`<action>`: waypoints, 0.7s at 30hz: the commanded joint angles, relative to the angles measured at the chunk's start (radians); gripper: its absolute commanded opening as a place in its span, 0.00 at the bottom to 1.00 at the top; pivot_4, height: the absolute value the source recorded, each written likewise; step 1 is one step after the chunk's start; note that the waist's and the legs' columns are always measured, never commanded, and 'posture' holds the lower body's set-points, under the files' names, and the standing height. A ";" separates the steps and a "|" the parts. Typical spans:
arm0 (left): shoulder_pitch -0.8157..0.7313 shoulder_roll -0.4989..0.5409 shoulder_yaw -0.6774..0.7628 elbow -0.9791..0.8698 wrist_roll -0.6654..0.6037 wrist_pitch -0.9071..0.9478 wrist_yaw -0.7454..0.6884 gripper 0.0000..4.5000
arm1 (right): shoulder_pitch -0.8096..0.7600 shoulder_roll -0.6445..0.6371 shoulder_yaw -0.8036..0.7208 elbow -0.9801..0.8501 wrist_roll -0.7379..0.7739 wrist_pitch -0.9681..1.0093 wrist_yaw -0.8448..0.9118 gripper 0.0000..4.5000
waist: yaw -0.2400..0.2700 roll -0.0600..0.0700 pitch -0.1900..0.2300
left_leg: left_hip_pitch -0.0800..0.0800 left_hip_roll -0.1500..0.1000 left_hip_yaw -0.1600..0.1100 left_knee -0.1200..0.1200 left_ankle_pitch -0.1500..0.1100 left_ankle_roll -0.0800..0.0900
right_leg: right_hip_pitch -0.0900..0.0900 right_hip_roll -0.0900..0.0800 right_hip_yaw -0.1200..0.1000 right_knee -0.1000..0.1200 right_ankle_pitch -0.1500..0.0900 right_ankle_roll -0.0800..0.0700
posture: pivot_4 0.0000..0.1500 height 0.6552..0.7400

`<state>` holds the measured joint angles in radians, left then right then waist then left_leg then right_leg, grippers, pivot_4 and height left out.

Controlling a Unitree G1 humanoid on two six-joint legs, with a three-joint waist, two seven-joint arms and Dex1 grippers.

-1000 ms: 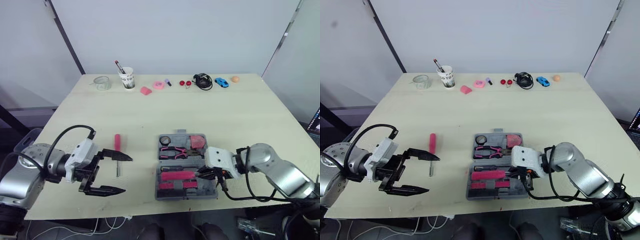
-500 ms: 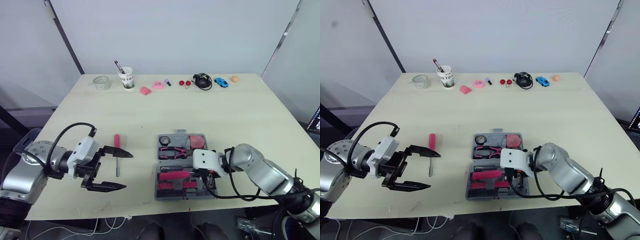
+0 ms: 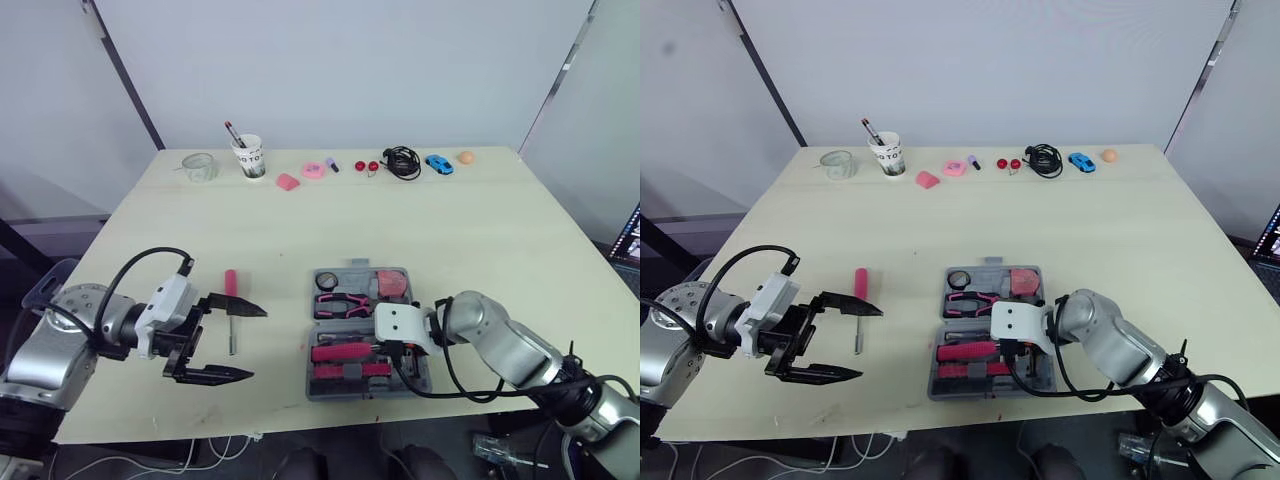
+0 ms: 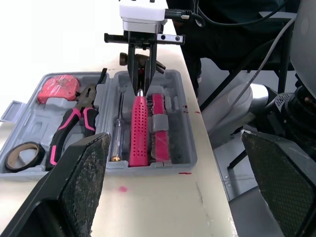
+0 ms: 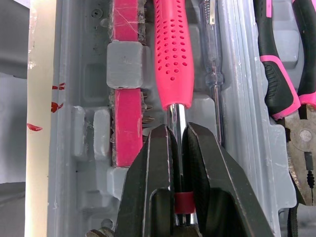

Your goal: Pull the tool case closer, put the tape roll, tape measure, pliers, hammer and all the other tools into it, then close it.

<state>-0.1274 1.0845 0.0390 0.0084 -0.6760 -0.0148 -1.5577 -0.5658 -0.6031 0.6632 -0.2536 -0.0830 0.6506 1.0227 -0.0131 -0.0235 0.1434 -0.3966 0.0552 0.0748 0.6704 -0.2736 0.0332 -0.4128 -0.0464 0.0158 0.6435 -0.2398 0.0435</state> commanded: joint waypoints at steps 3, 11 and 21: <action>0.007 -0.004 0.049 -0.029 0.002 0.000 -0.057 1.00 | -0.001 0.002 -0.007 -0.011 -0.009 -0.016 0.015 0.29 | 0.001 0.000 0.000 | 0.000 0.000 0.000 0.000 0.000 0.000 | 0.000 0.000 0.000 0.000 0.000 0.000 | 1.00 1.00; 0.008 -0.011 0.056 -0.030 0.006 0.005 -0.057 1.00 | 0.038 0.018 -0.077 0.003 0.043 -0.063 0.015 0.65 | 0.003 0.000 0.000 | 0.000 0.000 0.000 0.000 0.000 0.000 | 0.000 0.000 0.000 0.000 0.000 0.000 | 1.00 1.00; 0.004 -0.012 0.049 -0.016 0.008 -0.007 -0.057 1.00 | 0.108 0.122 -0.183 0.068 0.145 -0.214 -0.023 0.04 | 0.003 -0.001 0.000 | 0.000 0.000 0.000 0.000 0.000 0.000 | 0.000 0.000 0.000 0.000 0.000 0.000 | 1.00 1.00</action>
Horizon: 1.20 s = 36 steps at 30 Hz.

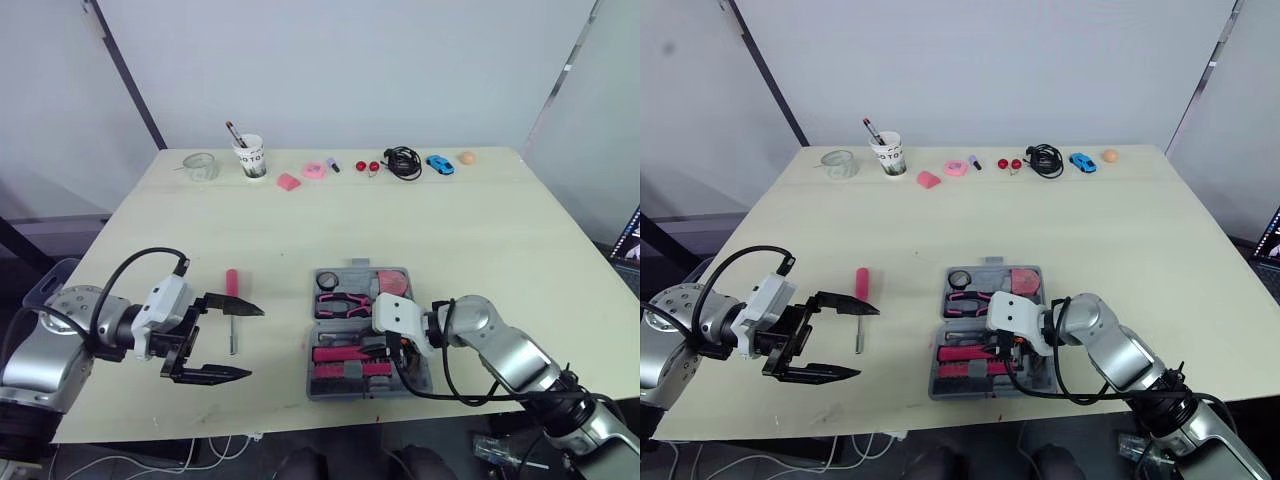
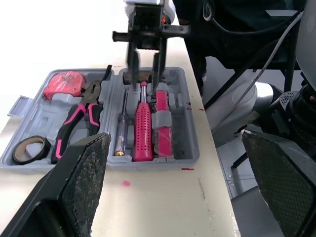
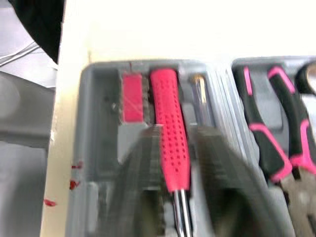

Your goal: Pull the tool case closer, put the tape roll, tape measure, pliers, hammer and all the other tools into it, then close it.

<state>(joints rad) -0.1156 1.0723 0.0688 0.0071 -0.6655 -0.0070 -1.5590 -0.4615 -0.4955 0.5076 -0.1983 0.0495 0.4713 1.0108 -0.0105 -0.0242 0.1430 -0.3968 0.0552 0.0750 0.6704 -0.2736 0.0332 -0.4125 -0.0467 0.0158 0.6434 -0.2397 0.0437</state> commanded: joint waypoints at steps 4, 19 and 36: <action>-0.008 -0.002 0.019 -0.009 -0.002 -0.018 -0.055 1.00 | 0.011 0.027 -0.009 0.085 -0.007 -0.074 -0.017 0.04 | 0.000 0.000 0.000 | 0.000 0.000 0.000 0.000 0.000 0.000 | 0.000 0.000 0.000 0.000 0.000 0.000 | 1.00 1.00; 0.056 -0.033 0.065 -0.016 0.005 -0.023 -0.043 1.00 | 0.057 0.055 -0.038 0.235 -0.040 -0.211 -0.043 0.04 | -0.002 -0.001 -0.001 | 0.002 0.000 0.000 0.000 0.000 0.000 | 0.001 0.000 0.000 0.001 0.000 0.000 | 1.00 1.00; 0.263 -0.269 0.291 -0.130 -0.008 0.142 0.361 1.00 | 0.431 -0.006 -0.584 -0.012 0.224 -0.243 -0.209 0.04 | 0.005 -0.002 -0.001 | 0.001 0.000 -0.001 0.000 0.000 0.000 | 0.002 -0.001 0.000 0.000 0.002 0.004 | 1.00 1.00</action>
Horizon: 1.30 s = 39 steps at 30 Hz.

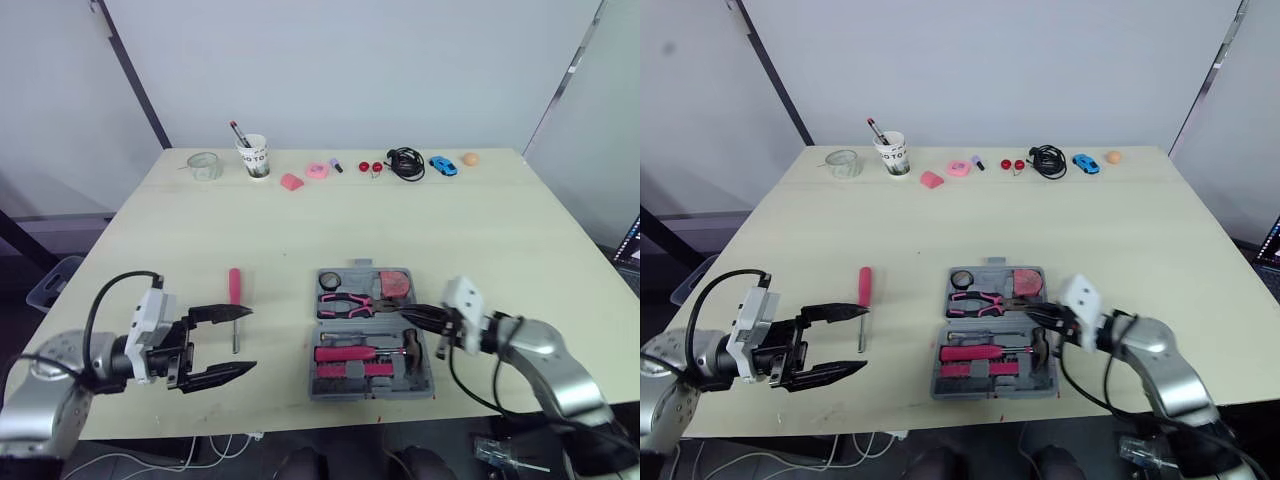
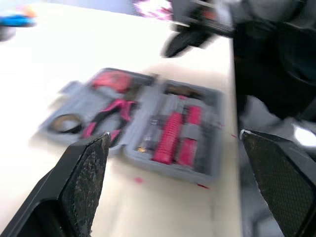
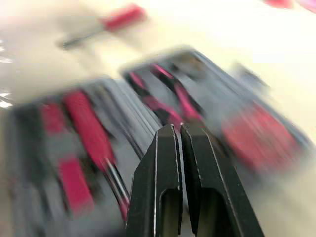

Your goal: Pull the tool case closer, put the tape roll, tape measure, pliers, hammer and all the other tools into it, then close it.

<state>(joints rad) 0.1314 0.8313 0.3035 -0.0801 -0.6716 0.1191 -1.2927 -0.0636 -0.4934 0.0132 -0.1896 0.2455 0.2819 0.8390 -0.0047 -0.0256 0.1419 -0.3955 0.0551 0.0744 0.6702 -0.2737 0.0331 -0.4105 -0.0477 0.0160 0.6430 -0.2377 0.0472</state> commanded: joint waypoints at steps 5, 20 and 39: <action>0.081 -0.120 0.101 -0.067 0.026 0.026 0.240 1.00 | 0.134 0.012 -0.207 -0.008 0.048 -0.119 -0.109 0.04 | -0.007 0.000 0.000 | 0.002 0.000 0.000 0.000 0.000 0.000 | 0.000 0.000 0.001 0.001 0.000 0.000 | 1.00 1.00; 0.267 -0.349 0.207 -0.023 0.117 -0.051 0.520 1.00 | 0.399 0.155 -0.432 0.040 0.153 -0.255 -0.249 1.00 | -0.006 -0.001 -0.004 | 0.003 0.001 -0.002 -0.001 0.000 0.000 | 0.000 0.000 0.003 0.000 -0.002 -0.004 | 1.00 1.00; 0.204 -0.443 0.157 -0.106 0.182 0.018 0.753 1.00 | 0.367 0.043 -0.285 -0.165 0.185 -0.146 -0.167 1.00 | -0.005 -0.001 -0.007 | 0.004 0.002 -0.002 -0.001 0.000 0.000 | 0.001 -0.002 0.004 0.000 -0.002 -0.004 | 1.00 1.00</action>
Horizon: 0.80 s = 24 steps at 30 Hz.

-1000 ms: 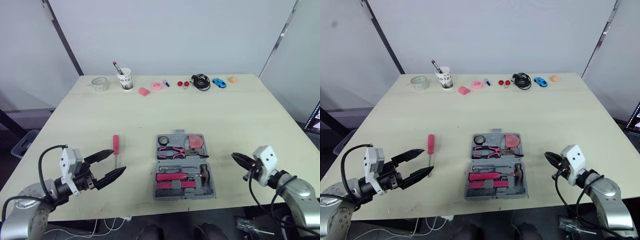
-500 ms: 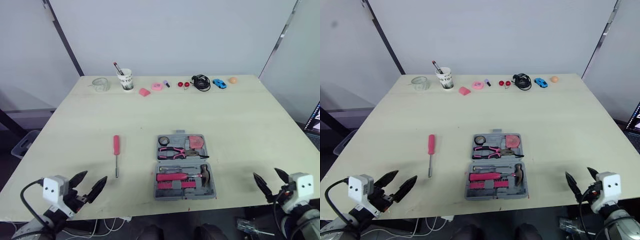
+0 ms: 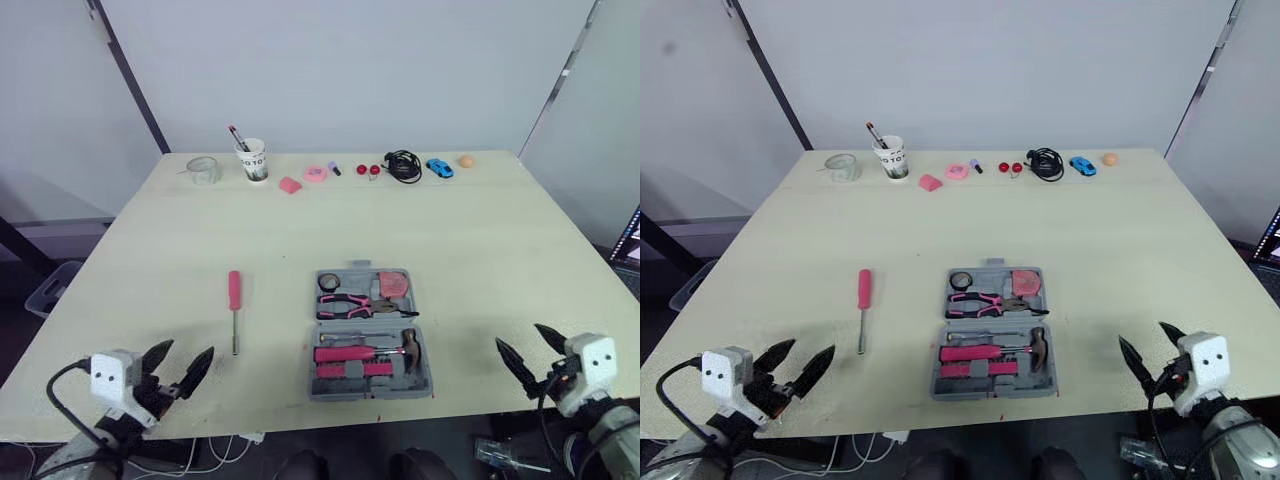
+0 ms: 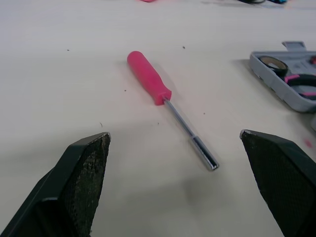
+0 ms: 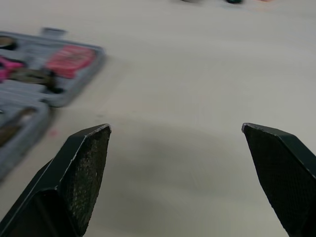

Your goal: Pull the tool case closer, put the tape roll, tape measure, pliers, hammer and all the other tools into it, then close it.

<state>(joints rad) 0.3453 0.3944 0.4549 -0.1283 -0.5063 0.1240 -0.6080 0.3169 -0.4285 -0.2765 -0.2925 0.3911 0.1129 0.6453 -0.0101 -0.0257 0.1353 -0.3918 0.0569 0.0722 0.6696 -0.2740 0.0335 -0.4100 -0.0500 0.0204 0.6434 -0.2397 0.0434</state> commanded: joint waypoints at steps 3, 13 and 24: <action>-0.035 -0.013 -0.010 -0.082 0.027 0.038 0.107 1.00 | -0.041 -0.057 0.037 -0.101 0.071 0.065 0.070 1.00 | 0.001 -0.003 -0.002 | 0.000 -0.001 -0.001 0.000 0.000 0.000 | 0.000 0.001 -0.001 0.000 0.000 0.000 | 1.00 1.00; -0.211 -0.039 -0.116 -0.026 0.117 0.133 0.261 1.00 | -0.199 -0.181 0.170 -0.153 0.149 0.157 0.250 1.00 | 0.004 -0.005 -0.003 | -0.001 -0.003 -0.001 0.000 0.000 0.000 | 0.000 0.001 -0.002 0.000 0.000 0.000 | 1.00 1.00; -0.420 -0.058 -0.190 0.141 0.244 0.219 0.405 1.00 | -0.280 -0.166 0.242 -0.150 0.129 0.139 0.280 1.00 | 0.010 -0.006 -0.003 | -0.002 -0.004 -0.001 0.001 0.000 0.000 | 0.001 0.002 -0.002 0.000 0.002 0.004 | 1.00 1.00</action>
<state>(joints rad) -0.0662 0.3277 0.2639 0.0019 -0.2823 0.3447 -0.2132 0.0485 -0.5932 -0.0284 -0.4156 0.5140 0.2679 0.9142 0.0001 -0.0313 0.1320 -0.3937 0.0533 0.0711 0.6704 -0.2738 0.0335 -0.4094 -0.0481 0.0180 0.6434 -0.2372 0.0475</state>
